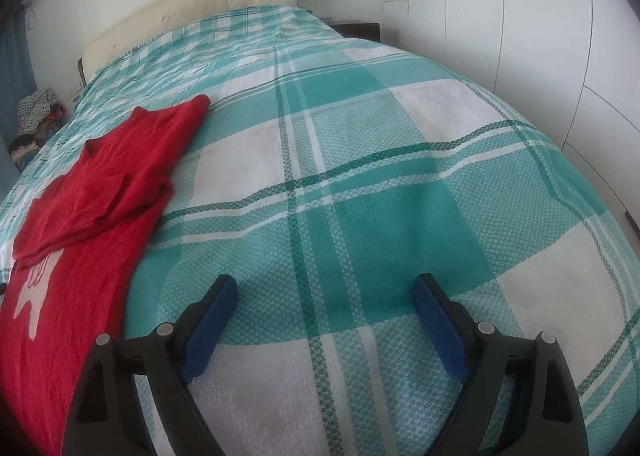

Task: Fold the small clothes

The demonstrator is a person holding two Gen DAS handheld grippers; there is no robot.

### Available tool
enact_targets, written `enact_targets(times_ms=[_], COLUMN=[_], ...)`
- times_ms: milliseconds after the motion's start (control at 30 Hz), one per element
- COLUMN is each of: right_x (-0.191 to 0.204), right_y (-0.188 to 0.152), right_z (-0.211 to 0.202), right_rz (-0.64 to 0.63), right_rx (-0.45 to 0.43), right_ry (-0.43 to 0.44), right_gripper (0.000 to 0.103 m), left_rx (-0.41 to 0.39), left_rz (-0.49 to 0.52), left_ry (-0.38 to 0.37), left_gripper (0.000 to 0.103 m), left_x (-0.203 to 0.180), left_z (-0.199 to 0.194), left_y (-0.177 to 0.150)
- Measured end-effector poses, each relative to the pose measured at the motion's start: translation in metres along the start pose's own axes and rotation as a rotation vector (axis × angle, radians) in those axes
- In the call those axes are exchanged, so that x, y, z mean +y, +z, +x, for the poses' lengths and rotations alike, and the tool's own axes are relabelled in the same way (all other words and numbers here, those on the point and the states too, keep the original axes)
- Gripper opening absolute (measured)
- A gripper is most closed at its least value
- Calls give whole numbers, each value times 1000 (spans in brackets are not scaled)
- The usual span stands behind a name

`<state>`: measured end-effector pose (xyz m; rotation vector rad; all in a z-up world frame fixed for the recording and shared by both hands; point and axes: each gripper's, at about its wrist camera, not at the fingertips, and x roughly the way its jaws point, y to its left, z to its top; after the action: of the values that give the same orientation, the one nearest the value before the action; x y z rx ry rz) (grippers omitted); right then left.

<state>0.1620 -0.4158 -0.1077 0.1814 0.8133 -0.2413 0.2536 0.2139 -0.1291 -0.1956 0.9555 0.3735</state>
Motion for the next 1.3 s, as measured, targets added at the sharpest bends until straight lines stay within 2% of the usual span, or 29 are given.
enact_targets(times_ms=[367, 1300], right_x=[4, 5], right_y=[1, 2], right_z=[3, 4], right_rz=[-17, -16], right_rx=[18, 21], right_ry=[2, 5], right_gripper=[98, 99], left_rx=[4, 4], left_rz=[-2, -3], left_ry=[0, -1], left_gripper=[103, 103], left_x=[0, 0], left_z=[0, 0], left_y=[-1, -1])
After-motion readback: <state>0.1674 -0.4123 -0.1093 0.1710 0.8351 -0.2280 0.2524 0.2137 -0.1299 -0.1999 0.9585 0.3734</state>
